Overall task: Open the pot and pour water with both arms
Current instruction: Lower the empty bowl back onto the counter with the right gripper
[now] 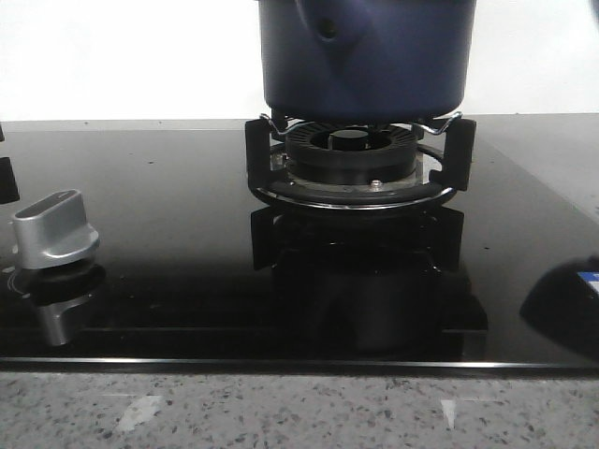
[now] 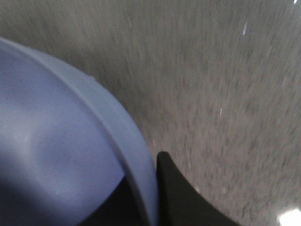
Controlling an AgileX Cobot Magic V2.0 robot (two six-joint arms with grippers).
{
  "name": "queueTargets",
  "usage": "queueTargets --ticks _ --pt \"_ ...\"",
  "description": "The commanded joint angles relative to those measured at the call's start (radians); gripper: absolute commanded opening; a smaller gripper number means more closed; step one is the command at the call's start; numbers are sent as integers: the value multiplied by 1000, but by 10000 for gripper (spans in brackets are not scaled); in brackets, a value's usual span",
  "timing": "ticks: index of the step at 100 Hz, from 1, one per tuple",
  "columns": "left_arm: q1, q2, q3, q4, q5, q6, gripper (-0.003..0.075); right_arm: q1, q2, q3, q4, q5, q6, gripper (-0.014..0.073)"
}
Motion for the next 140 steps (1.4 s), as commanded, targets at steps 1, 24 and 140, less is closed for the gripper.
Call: queueTargets --ticks 1,24,140 --pt "2 -25 -35 -83 33 -1 337 -12 -44 76 23 -75 -28 -74" --pt "2 -25 -35 -83 33 -1 337 -12 -44 165 23 -73 -72 -74" --pt "-83 414 -459 -83 250 62 337 148 -572 165 37 -96 -83 317"
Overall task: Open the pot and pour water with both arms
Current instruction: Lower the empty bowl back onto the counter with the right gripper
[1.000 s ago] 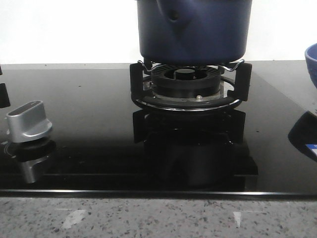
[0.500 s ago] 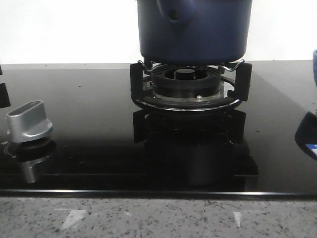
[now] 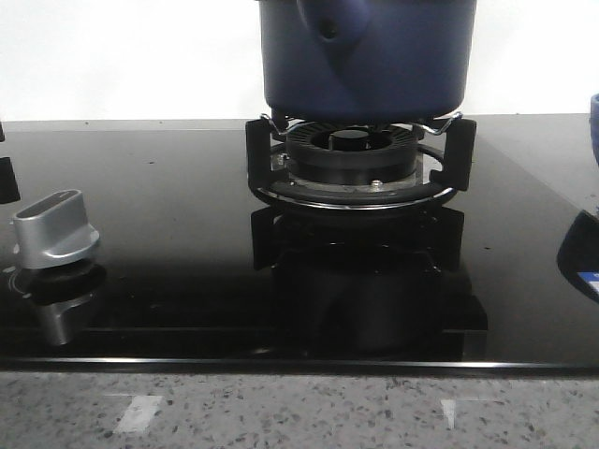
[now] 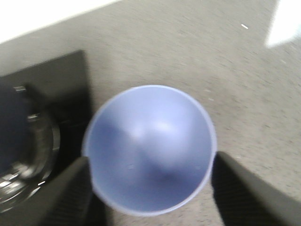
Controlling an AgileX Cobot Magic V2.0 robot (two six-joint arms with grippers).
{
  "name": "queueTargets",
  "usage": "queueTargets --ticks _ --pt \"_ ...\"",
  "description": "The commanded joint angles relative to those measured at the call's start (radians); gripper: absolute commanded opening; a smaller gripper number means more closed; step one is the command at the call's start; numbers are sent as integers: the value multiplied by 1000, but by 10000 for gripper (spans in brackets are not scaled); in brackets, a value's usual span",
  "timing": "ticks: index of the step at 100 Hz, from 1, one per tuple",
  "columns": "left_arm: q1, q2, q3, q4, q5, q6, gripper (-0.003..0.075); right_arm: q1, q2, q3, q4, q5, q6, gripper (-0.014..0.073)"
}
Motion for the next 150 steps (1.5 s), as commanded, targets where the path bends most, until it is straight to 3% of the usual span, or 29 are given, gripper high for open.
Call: queueTargets --ticks 1,17,58,150 --pt "-28 17 -90 -93 47 1 337 32 -44 -24 -1 -50 -12 302" --pt "-64 113 -176 -89 47 1 337 80 -110 -24 1 -41 -40 -75" --pt "-75 249 -265 -91 40 1 337 84 -257 -24 1 37 -43 -69" --pt "-116 255 -265 -43 -54 18 337 84 -265 -24 1 83 -43 -69"
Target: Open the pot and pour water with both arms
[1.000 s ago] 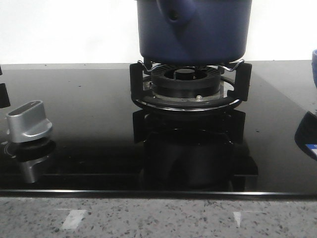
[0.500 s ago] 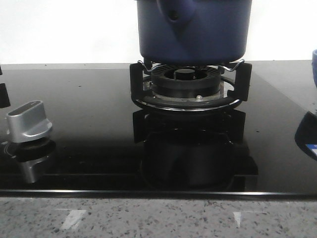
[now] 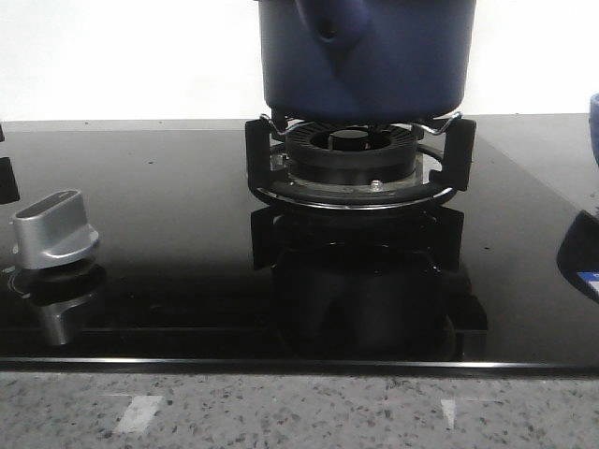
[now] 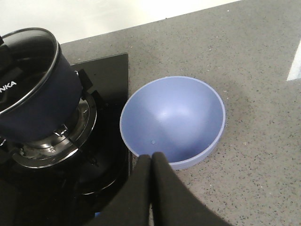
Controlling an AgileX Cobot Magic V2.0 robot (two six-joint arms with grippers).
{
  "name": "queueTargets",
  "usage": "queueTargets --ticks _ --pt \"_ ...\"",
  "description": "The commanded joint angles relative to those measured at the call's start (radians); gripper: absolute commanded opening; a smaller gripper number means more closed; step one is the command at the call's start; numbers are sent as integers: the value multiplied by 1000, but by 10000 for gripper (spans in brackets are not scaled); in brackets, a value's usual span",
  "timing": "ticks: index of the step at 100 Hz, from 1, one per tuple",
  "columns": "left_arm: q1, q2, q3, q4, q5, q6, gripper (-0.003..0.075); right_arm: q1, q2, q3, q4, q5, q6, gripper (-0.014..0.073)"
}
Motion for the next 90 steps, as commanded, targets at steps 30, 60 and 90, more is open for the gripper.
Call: queueTargets --ticks 30,60,90 --pt "-5 -50 -37 -50 -41 3 337 -1 3 -24 0 -53 -14 -69" --pt "-5 -28 -37 -94 -29 3 337 -1 3 -24 0 -53 -14 -69" --pt "-5 -22 -37 -94 -9 3 517 -1 3 -24 0 -56 -14 -69"
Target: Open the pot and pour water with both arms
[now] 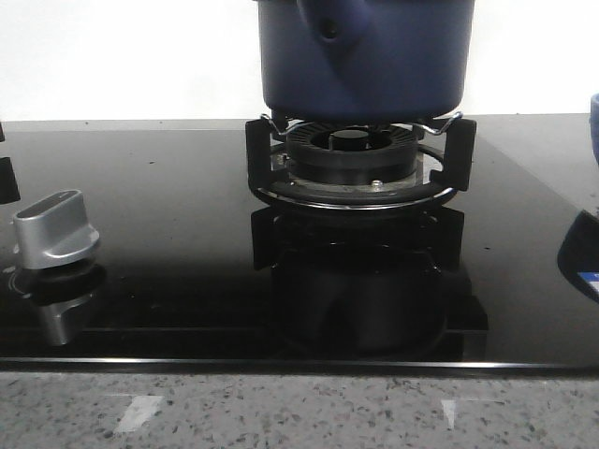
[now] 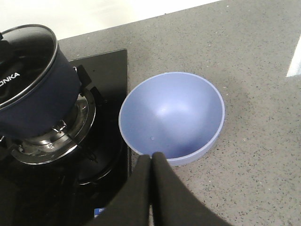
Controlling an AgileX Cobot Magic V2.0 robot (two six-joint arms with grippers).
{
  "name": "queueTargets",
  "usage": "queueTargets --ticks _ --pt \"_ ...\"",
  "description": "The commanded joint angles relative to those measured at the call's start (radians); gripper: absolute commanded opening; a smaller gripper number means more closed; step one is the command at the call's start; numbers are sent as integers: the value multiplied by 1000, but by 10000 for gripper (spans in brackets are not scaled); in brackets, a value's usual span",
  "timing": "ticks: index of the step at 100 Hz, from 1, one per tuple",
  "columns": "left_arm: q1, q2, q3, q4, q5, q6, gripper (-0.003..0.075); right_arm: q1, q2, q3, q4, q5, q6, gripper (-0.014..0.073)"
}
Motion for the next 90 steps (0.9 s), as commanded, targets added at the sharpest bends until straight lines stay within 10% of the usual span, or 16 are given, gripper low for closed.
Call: queueTargets --ticks 1,44,90 --pt "-5 -41 -30 -75 38 3 519 -1 3 -24 -1 -71 -14 -69" --pt "-3 -142 -32 -73 -65 3 506 29 3 -24 -90 -99 -16 -69" --pt "-3 -505 193 -49 -310 3 86 179 -29 81 -265 -321 -74 -70"
